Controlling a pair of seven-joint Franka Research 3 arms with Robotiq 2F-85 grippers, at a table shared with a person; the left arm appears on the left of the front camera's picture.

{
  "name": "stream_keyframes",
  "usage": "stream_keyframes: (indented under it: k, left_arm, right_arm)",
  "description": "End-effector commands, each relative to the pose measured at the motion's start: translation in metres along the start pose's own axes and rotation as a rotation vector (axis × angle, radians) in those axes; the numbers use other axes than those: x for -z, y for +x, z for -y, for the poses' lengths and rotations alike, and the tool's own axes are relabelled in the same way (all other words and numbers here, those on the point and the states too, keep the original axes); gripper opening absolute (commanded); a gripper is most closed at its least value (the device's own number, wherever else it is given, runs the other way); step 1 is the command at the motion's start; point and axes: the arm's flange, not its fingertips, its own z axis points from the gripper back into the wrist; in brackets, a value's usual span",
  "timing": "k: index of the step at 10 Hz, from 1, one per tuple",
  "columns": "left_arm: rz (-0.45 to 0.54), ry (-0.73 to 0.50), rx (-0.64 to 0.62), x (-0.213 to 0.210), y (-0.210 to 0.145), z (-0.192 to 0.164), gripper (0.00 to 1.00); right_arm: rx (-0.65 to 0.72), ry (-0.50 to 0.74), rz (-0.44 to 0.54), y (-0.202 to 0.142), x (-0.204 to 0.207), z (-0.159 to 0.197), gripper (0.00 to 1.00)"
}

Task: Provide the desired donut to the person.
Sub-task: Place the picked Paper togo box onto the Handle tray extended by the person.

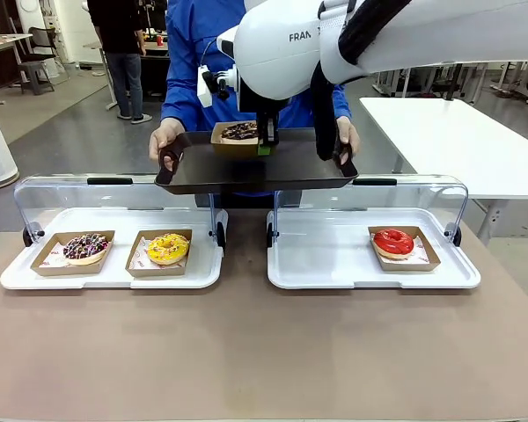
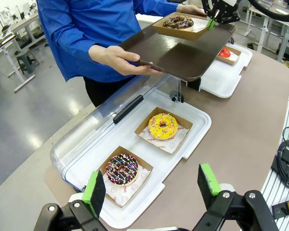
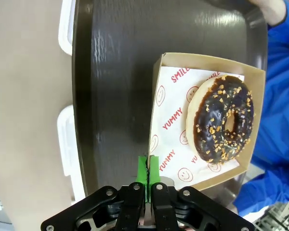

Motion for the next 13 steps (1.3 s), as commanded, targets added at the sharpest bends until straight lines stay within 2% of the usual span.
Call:
stream_keyframes:
  k: [1, 5, 8, 9, 10, 11, 12, 13]
  left_arm:
    - [0.006, -0.007, -0.005, 0.000, 0.000, 0.000, 1.00]
    - [0.006, -0.007, -0.005, 0.000, 0.000, 0.000, 1.00]
    - [0.006, -0.007, -0.005, 0.000, 0.000, 0.000, 1.00]
    - [0.006, -0.007, -0.005, 0.000, 0.000, 0.000, 1.00]
    - [0.006, -0.007, -0.005, 0.000, 0.000, 0.000, 1.00]
    - [0.006, -0.007, -0.005, 0.000, 0.000, 0.000, 1.00]
    - [0.006, -0.007, -0.005, 0.000, 0.000, 0.000, 1.00]
    - [0.006, -0.007, -0.005, 0.000, 0.000, 0.000, 1.00]
  right_arm:
    - [0.030, 0.002, -0.062, -0.023, -0.009, 0.000, 0.02]
    - [0.074, 0.071, -0.091, -0.052, 0.025, 0.013, 0.02]
    - [0.091, 0.076, -0.096, -0.062, 0.030, 0.006, 0.02]
    - [0.078, 0.070, -0.092, -0.062, 0.024, 0.002, 0.62]
    - [0.067, 0.074, -0.095, -0.061, 0.019, 0.001, 0.62]
    - [0.063, 0.076, -0.094, -0.062, 0.015, 0.001, 1.00]
    - [0.056, 0.087, -0.094, -0.062, 0.011, 0.002, 0.65]
    - [0.039, 0.121, -0.077, -0.064, 0.006, 0.005, 1.00]
